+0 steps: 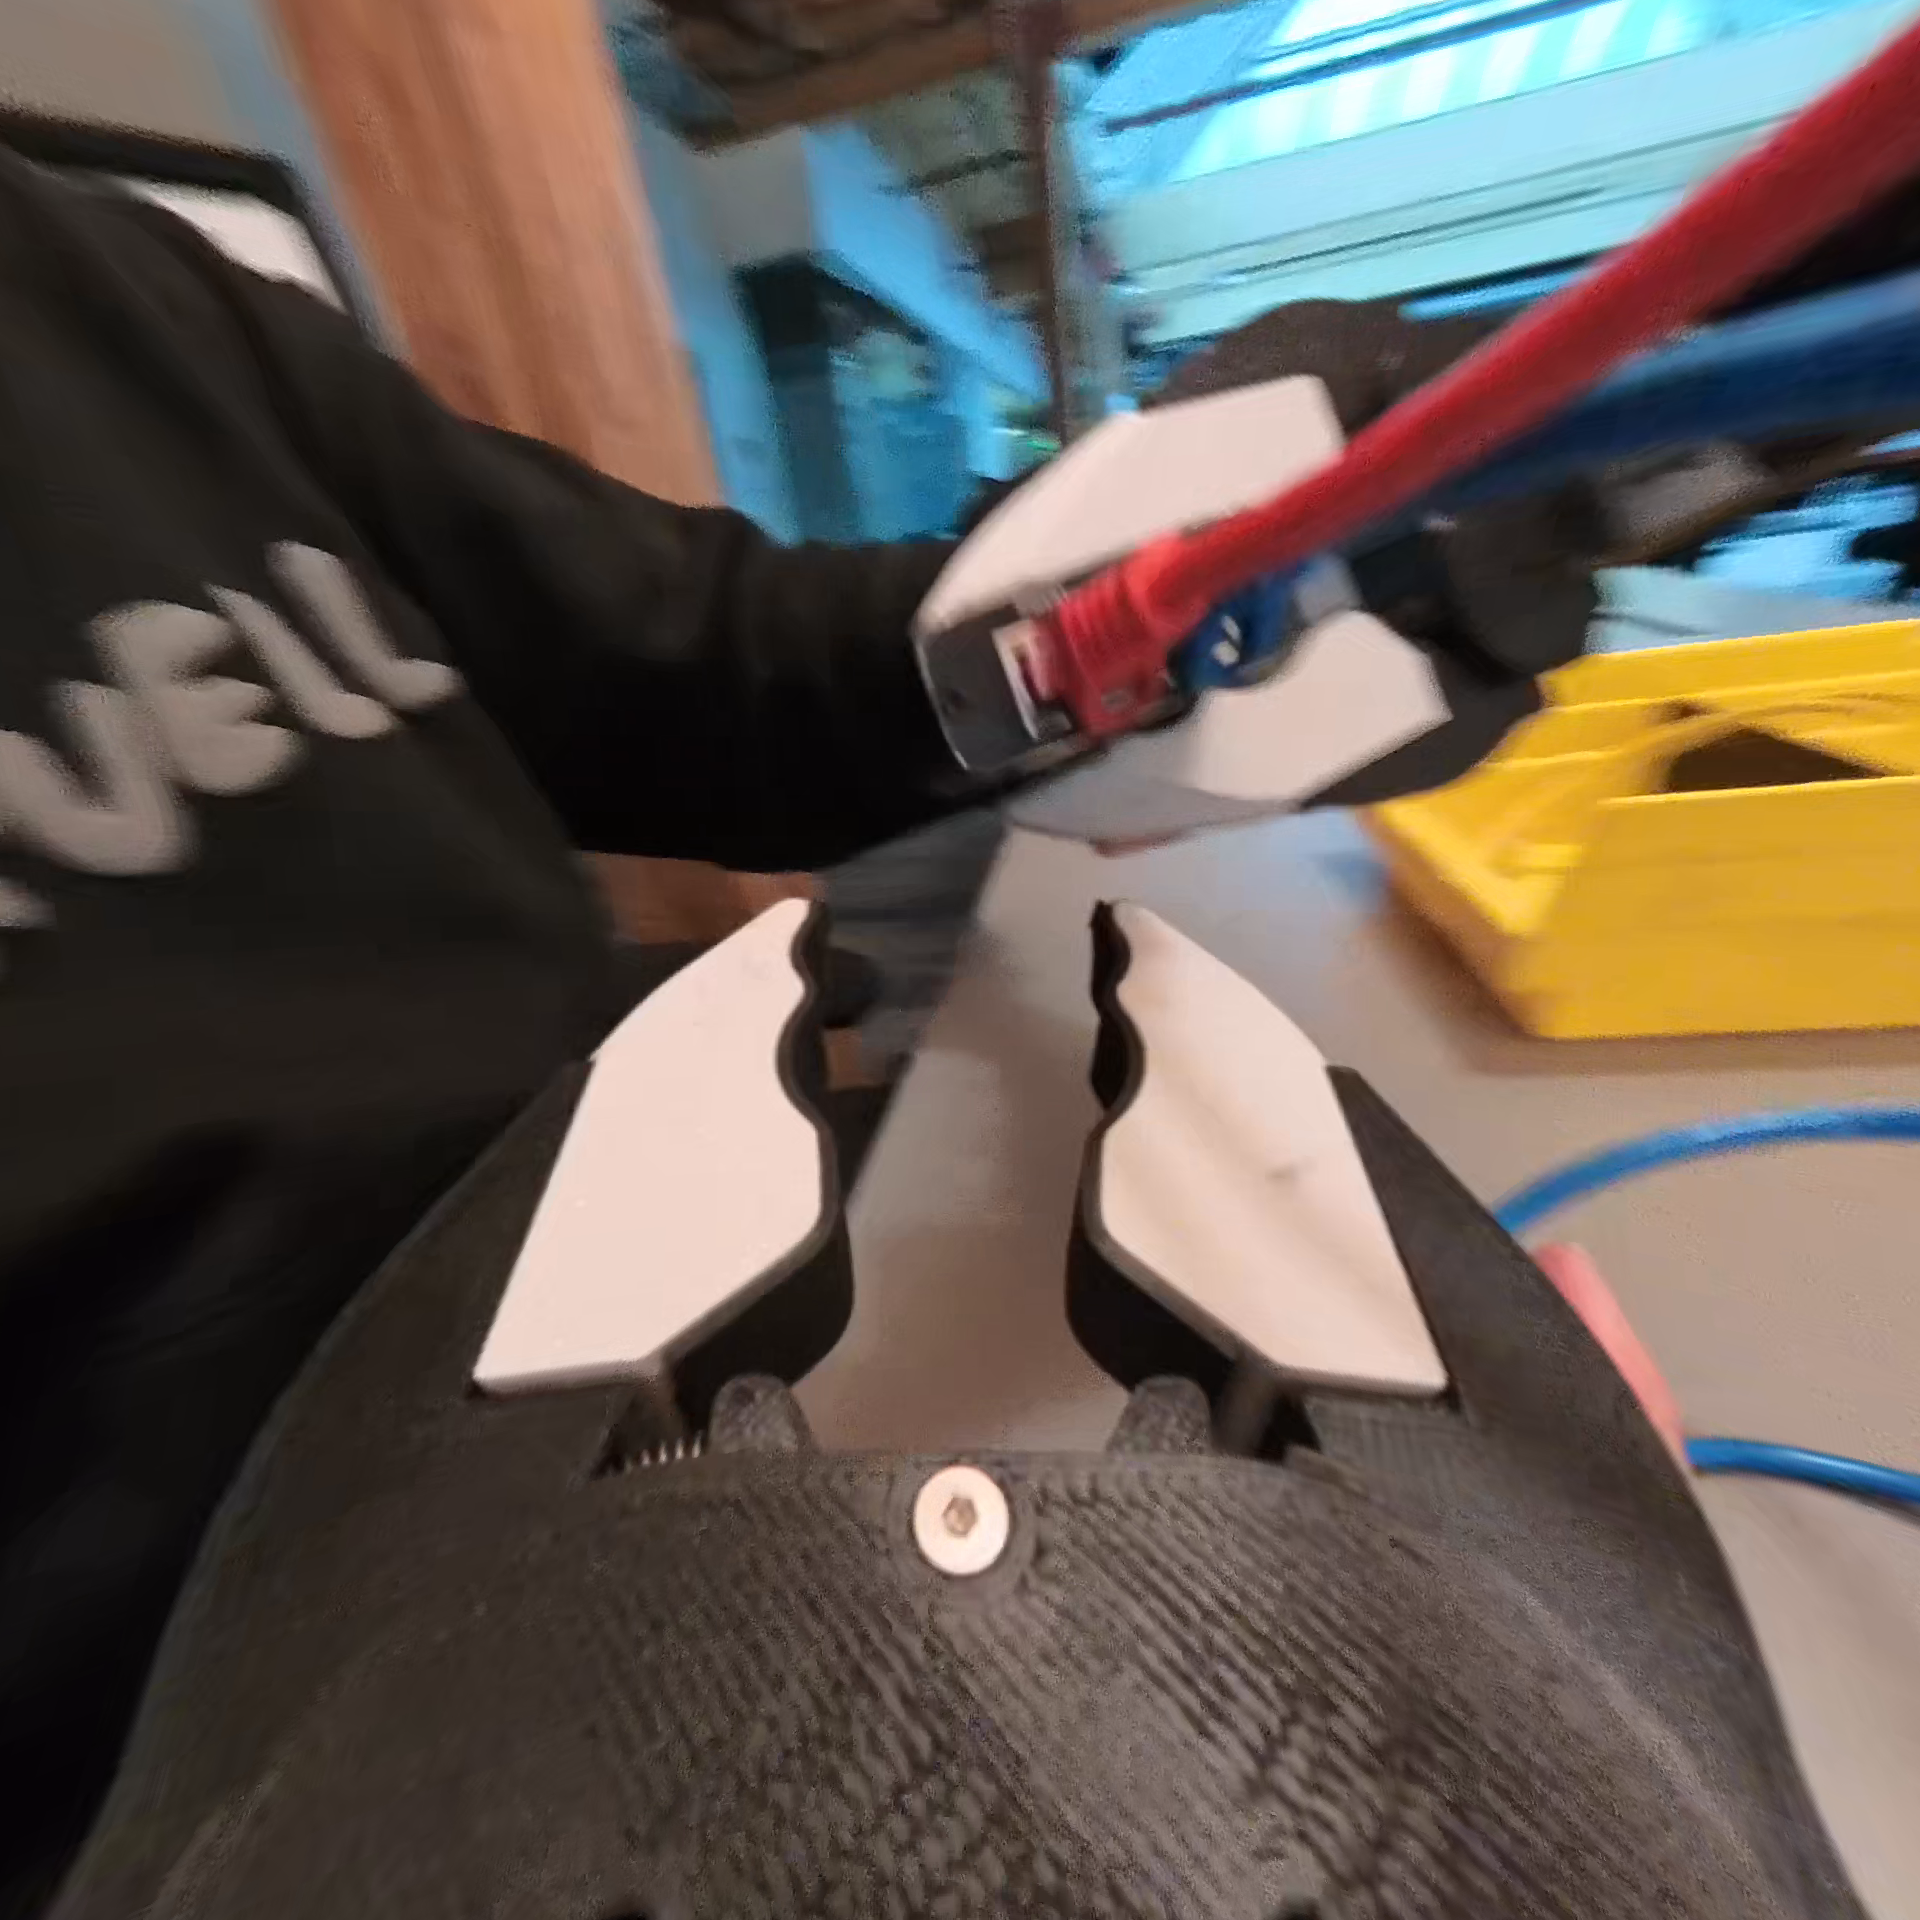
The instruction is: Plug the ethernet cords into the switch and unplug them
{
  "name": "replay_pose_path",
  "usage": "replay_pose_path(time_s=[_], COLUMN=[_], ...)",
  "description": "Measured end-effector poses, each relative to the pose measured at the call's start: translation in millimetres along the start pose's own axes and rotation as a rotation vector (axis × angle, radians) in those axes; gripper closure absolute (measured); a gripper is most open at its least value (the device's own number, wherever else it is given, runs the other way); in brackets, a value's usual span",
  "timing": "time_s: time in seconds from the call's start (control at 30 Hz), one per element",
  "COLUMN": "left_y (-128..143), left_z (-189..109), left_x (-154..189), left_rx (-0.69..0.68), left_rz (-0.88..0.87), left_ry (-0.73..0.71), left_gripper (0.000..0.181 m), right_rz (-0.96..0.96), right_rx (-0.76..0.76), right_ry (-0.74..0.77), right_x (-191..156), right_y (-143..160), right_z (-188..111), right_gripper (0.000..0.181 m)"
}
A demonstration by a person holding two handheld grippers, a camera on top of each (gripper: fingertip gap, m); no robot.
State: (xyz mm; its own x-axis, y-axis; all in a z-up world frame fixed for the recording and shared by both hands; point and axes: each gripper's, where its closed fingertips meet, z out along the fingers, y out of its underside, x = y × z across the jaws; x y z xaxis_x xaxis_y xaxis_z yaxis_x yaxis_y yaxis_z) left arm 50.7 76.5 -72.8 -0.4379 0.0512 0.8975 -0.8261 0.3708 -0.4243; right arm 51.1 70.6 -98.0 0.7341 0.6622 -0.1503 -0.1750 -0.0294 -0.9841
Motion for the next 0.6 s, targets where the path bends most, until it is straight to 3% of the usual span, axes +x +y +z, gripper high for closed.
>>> replay_pose_path(time_s=[0.03,0.1,0.17,0.3,0.43,0.6], left_y=[0.5,-3.5,-10.8,-29.6,-42.6,-16.4], left_z=[2.3,3.5,-1.2,-13.1,-15.3,-11.5], left_x=[-4.6,-7.5,-5.8,18.0,32.7,15.6], left_rx=[-0.027,-0.04,-0.021,0.048,0.093,-0.033], left_rz=[-0.001,0.016,0.072,0.179,0.208,0.181], left_ry=[-0.018,-0.031,-0.055,-0.043,-0.032,-0.092], left_gripper=[0.155,0.155,0.155,0.155,0.155,0.155], right_rz=[0.039,-0.023,-0.089,-0.056,0.043,0.016], right_rx=[0.019,0.003,-0.079,-0.304,-0.27,-0.227], right_ry=[-0.046,0.029,0.139,0.103,0.126,0.136], right_x=[-5.5,2.7,11.9,9.8,25.3,21.5], right_y=[-2.9,-0.2,11.5,50.9,59.9,42.6], right_z=[0.1,0.4,1.4,11.7,27.8,29.7], right_gripper=[0.134,0.126,0.095,0.099,0.112,0.112])
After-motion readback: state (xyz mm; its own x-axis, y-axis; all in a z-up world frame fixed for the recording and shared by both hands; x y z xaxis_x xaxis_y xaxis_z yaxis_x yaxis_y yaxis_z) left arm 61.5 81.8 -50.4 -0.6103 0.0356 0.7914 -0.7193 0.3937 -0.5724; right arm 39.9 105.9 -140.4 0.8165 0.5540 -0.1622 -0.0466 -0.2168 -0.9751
